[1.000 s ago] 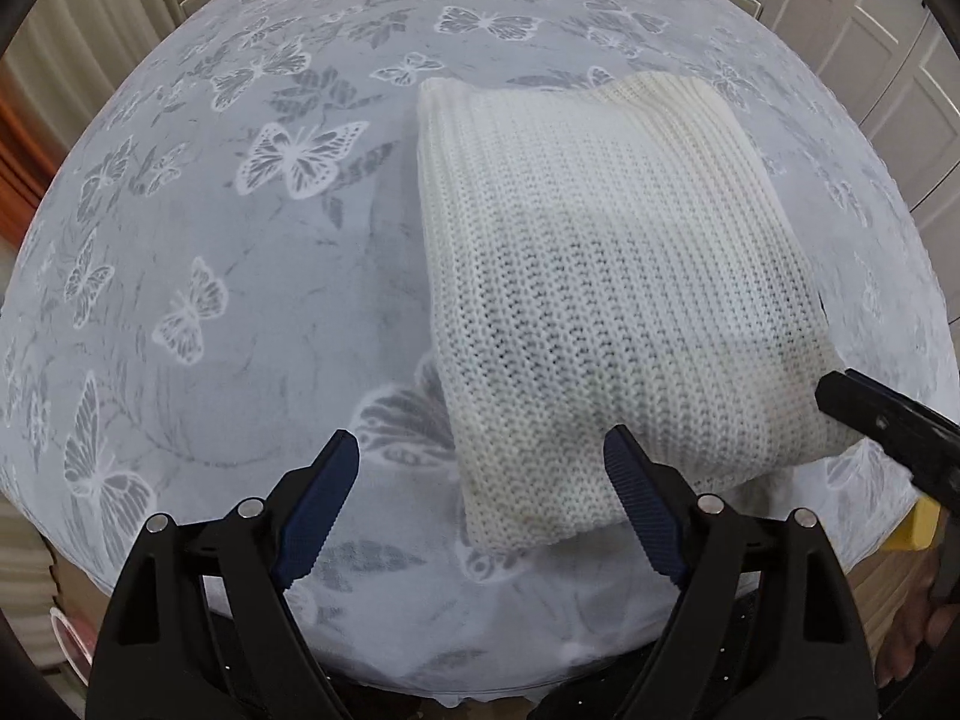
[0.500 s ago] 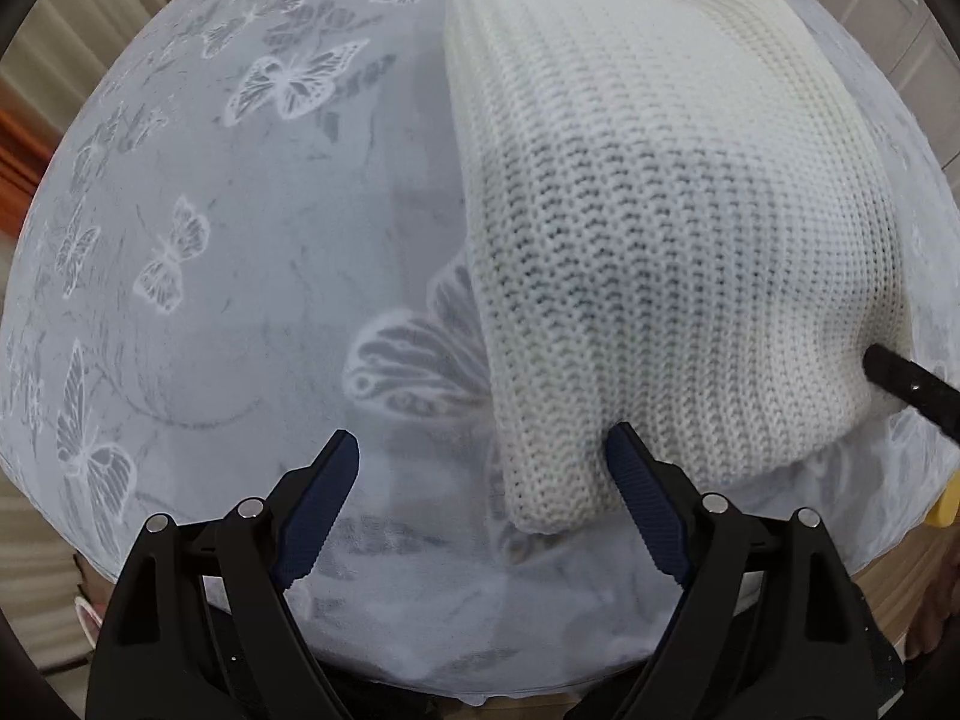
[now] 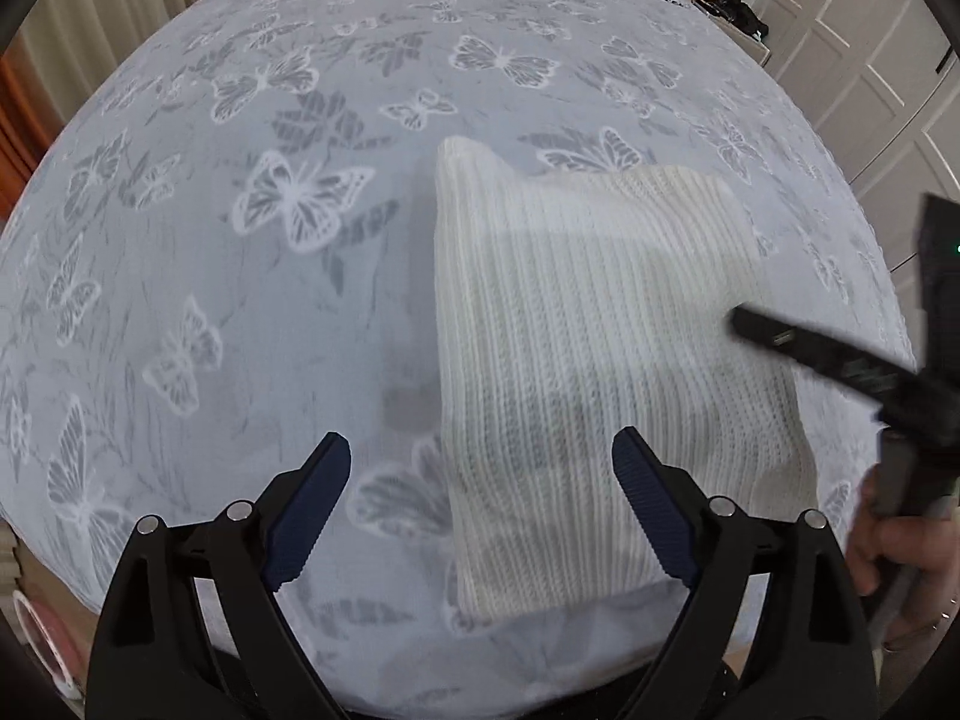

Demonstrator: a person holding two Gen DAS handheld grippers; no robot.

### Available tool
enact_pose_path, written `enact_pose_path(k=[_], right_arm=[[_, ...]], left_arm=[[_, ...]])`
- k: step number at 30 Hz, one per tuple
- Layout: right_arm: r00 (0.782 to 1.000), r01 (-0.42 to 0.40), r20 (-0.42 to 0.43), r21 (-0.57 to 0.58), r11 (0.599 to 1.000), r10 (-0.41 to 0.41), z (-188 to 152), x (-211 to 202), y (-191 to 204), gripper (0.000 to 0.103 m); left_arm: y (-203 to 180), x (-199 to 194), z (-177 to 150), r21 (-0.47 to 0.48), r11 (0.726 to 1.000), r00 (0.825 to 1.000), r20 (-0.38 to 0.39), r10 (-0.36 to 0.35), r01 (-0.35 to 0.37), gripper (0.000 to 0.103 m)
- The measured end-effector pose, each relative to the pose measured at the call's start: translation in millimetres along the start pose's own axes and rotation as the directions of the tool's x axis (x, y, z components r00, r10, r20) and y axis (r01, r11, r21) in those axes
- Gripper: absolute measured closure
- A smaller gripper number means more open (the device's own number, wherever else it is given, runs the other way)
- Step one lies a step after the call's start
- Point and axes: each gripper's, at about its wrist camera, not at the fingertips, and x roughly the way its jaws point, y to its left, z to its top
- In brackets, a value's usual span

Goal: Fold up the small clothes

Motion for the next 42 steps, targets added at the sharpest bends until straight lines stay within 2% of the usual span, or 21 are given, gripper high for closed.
enact_pose_path(k=[1,4,6,7,8,10,13,15,19,22,24,25,27,29,31,32,33,35,37,42], right_arm=[[1.000,-0.003,0.027,0.006,1.000,0.003,0,-7,-2,0.084],[0.992,-0.022,0.124,0.083,0.996,0.012,-8,-40,-21,0.085],[0.996,0.029,0.086,0.122,0.992,-0.040,-13,-25,-40,0.084],[0.998,0.046,0.025,0.118,0.992,-0.049,-15,-4,-48,0.080],[0.999,0.027,0.015,0.125,0.992,-0.029,-16,3,-52,0.075],[0.999,-0.040,0.033,0.160,0.986,0.035,-11,-10,-54,0.065],[0.994,-0.061,0.099,0.144,0.988,0.047,-13,-38,-45,0.065],[0.993,-0.063,0.107,0.138,0.988,0.048,-19,-47,-43,0.065],[0.995,-0.058,0.089,0.150,0.987,0.045,-38,-48,-42,0.065],[0.998,-0.042,0.057,0.166,0.985,0.033,-55,-33,-43,0.046],[1.000,0.020,-0.024,0.153,0.988,-0.017,-58,-11,-44,0.046],[0.999,0.017,-0.031,0.152,0.988,-0.013,-59,-8,-43,0.046],[1.000,-0.018,0.013,0.155,0.988,0.016,-58,-20,-40,0.042],[0.998,-0.032,0.053,0.161,0.986,0.024,-53,-31,-41,0.026],[0.997,-0.050,0.070,0.165,0.985,0.039,-48,-34,-46,0.024],[0.999,-0.026,0.052,0.174,0.984,0.018,-42,-29,-53,0.024],[0.999,-0.030,0.042,0.184,0.983,0.022,-41,-25,-57,0.024],[0.997,-0.073,0.025,0.230,0.971,0.069,-37,-12,-66,0.024],[0.990,-0.138,0.018,0.271,0.953,0.138,-35,-1,-70,0.024],[0.984,-0.176,0.021,0.293,0.940,0.177,-26,13,-64,0.024]], left_arm=[[0,0,2,0.008,1.000,1.000,0.002,0.002,-0.002,0.016],[-3,2,4,0.048,0.999,1.000,0.018,0.014,-0.015,0.016],[-6,8,4,0.068,0.997,1.000,0.014,0.021,-0.022,0.016],[-7,13,4,0.070,0.997,1.000,0.006,0.020,-0.020,0.016],[-8,18,3,0.069,0.997,1.000,-0.009,0.017,-0.016,0.016],[-11,22,1,0.064,0.998,0.999,-0.021,0.030,-0.028,0.016],[-12,20,-1,0.066,0.997,0.999,-0.017,0.031,-0.030,0.016],[-12,20,0,0.064,0.998,0.999,-0.019,0.030,-0.029,0.016],[-14,20,-1,0.071,0.997,0.999,-0.018,0.044,-0.043,0.016],[-15,22,-3,0.067,0.996,0.998,-0.019,0.052,-0.050,0.016],[-15,25,-3,0.064,0.996,0.998,-0.027,0.058,-0.056,0.016],[-15,25,-3,0.063,0.996,0.998,-0.031,0.059,-0.057,0.016],[-13,23,-3,0.061,0.997,0.998,-0.035,0.051,-0.049,0.016],[-4,22,-1,0.017,1.000,0.999,-0.033,-0.013,0.014,0.013],[10,25,1,-0.084,0.988,0.990,-0.039,-0.132,0.129,0.011],[19,30,2,-0.164,0.968,0.979,-0.050,-0.200,0.189,0.011],[25,35,3,-0.216,0.952,0.970,-0.056,-0.236,0.219,0.011],[35,48,5,-0.303,0.923,0.961,-0.066,-0.267,0.236,0.011],[38,62,7,-0.325,0.920,0.961,-0.088,-0.260,0.219,0.009],[40,79,9,-0.372,0.895,0.944,-0.114,-0.309,0.248,0.007]])
